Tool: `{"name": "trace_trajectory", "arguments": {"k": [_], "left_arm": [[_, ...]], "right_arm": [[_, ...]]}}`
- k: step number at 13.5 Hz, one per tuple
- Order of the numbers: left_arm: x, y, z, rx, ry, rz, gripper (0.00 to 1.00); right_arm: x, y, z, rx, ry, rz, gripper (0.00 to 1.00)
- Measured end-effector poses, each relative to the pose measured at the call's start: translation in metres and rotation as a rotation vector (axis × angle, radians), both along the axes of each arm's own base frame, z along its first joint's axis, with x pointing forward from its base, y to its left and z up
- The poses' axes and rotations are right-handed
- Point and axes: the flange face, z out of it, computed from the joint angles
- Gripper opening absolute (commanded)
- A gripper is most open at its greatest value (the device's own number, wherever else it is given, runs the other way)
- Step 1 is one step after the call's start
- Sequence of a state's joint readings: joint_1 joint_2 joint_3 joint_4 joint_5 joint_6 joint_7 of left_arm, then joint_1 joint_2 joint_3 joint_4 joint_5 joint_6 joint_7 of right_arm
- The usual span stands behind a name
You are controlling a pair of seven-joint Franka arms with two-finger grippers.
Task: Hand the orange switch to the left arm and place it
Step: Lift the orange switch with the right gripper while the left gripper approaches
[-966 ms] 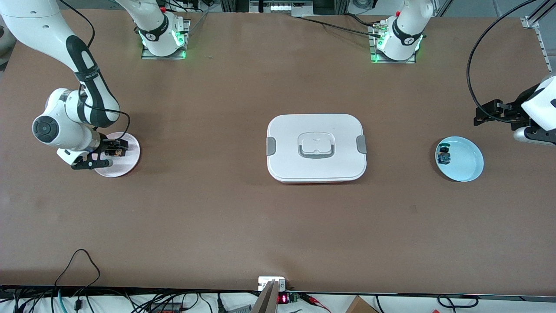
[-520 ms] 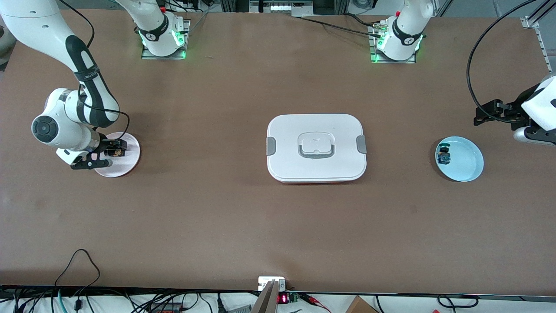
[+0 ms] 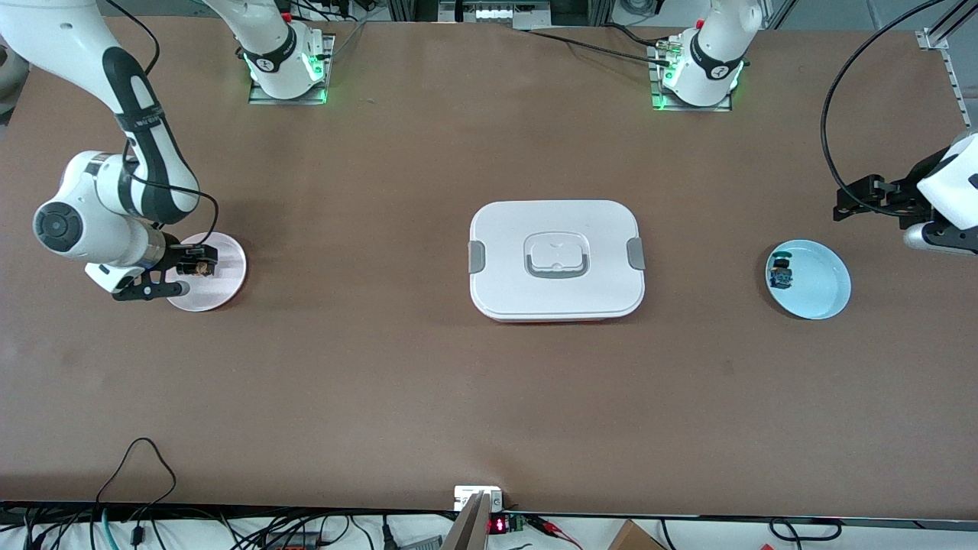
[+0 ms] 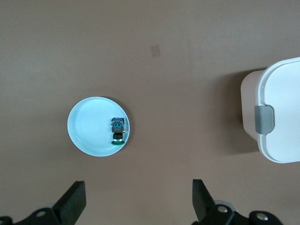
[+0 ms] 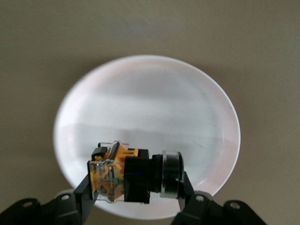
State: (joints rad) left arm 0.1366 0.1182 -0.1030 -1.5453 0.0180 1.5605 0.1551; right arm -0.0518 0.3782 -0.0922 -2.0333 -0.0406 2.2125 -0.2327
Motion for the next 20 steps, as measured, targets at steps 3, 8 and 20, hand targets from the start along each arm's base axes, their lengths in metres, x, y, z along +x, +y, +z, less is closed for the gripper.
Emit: {"name": "trace_trajectory", "arguments": {"k": [3,8,20], "left_arm": [[0.000,0.011,0.002,0.000,-0.004,0.019,1.00],[0.003,0.013,-0.002,0.004,0.014,0.018,1.00],[0.001,0.025,-0.030,-0.398,0.179,0.123,1.00]], "right_arm": [[0.024,0.016,0.058,0.020,-0.012,0.013,0.24],[0.045,0.052,0.136,0.041,-0.051,0.067,0.22],[0.030,0.247,0.345,0.427,-0.248,0.310,0.02]]}}
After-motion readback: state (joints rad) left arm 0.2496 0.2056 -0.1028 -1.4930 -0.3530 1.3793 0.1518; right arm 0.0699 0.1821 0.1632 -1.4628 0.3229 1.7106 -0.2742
